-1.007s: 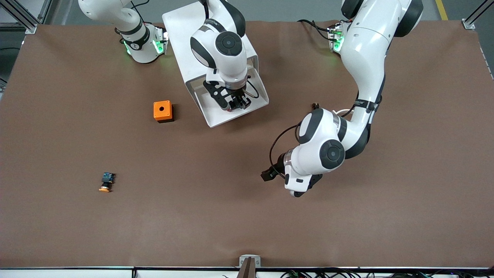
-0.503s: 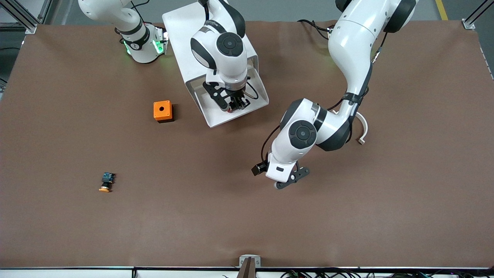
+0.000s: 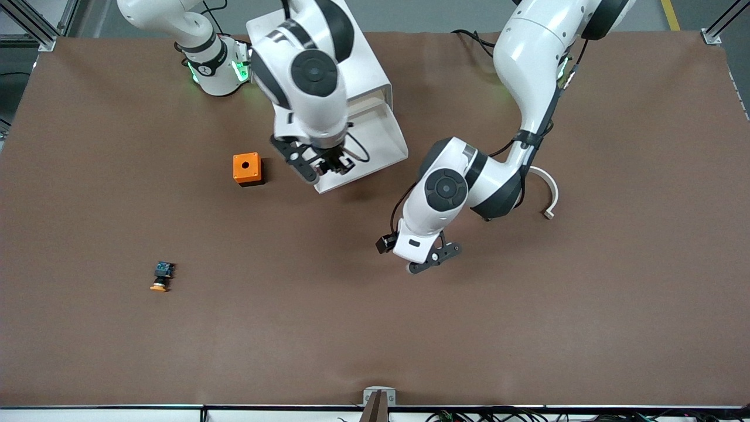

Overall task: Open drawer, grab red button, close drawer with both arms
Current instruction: 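Grasp the red button and lift it out with the right gripper, then carry the red button beside the yellow button while the left gripper pushes drawer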

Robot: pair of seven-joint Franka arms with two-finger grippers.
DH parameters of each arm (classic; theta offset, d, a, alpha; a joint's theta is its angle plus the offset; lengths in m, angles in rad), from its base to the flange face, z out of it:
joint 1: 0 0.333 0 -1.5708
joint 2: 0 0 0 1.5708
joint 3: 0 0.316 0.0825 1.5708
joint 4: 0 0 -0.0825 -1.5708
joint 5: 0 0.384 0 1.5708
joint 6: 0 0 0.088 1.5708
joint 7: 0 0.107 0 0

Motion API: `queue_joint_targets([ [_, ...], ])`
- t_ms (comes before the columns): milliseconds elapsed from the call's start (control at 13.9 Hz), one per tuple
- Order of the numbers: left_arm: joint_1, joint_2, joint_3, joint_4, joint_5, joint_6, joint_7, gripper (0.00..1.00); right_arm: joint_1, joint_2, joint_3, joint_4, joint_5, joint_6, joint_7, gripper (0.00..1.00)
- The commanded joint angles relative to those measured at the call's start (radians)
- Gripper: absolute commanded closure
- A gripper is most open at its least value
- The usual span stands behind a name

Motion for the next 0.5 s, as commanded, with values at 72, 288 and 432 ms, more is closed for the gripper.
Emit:
queue_joint_targets([
  [72,-0.012,-0.084,0.01,-0.089,0.049,0.004,-0.023,0.0,-0.19,-0.031,0.012,0.008,0.002,-0.016,-0.487,1.0],
  [288,-0.026,-0.094,0.005,-0.097,0.077,0.004,-0.12,0.0,-0.35,-0.02,0.012,-0.002,0.002,0.024,-0.826,1.0],
  [432,-0.035,-0.087,-0.002,-0.097,0.075,0.004,-0.117,0.0,-0.431,-0.014,0.012,-0.025,0.002,0.06,-0.978,1.0],
])
